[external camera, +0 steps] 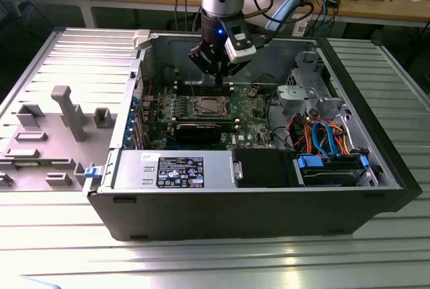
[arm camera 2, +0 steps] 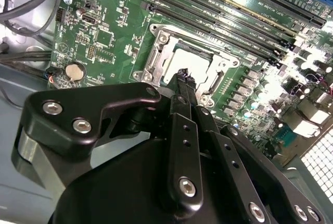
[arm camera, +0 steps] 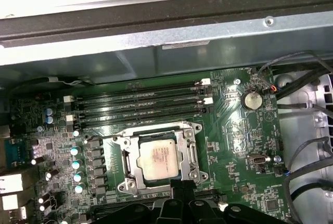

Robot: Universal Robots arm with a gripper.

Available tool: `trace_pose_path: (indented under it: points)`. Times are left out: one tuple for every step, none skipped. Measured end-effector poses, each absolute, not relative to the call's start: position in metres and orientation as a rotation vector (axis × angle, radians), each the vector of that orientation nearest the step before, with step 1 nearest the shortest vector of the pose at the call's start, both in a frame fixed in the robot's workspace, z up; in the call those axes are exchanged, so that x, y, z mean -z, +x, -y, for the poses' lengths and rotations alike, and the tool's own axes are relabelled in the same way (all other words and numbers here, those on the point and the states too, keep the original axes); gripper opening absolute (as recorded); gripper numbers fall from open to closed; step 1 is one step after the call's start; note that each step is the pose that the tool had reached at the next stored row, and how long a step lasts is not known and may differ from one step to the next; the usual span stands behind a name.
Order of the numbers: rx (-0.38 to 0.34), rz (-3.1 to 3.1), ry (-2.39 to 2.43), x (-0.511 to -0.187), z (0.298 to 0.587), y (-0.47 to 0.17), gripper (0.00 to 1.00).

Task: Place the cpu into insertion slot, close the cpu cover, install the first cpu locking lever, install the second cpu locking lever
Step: 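Install the first cpu locking lever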

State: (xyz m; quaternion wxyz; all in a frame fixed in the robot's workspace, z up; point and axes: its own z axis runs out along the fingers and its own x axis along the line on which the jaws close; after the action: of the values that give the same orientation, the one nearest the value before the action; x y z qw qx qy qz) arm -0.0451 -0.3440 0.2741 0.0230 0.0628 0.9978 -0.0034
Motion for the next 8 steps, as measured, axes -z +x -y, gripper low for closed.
trace_pose_path:
  points:
    - [0.010, -3.089, 0.194, -0.2741, 0.3440, -0.0451, 0.11]
    - [0.010, -3.089, 0.194, -0.2741, 0.3440, -0.0451, 0.11]
    - [0.010, -3.089, 0.193, -0.2741, 0.3440, -0.0451, 0.11]
    - [0.010, -3.089, 0.193, -0.2741, 0.3440, -0.0452, 0.11]
    - [0.010, -3.090, 0.191, -0.2741, 0.3440, -0.0454, 0.11]
    - [0.010, -3.090, 0.185, -0.2741, 0.3441, -0.0456, 0.11]
    - [0.010, -3.091, 0.169, -0.2741, 0.3441, -0.0457, 0.11]
    - [0.009, -3.092, 0.144, -0.2741, 0.3441, -0.0458, 0.11]
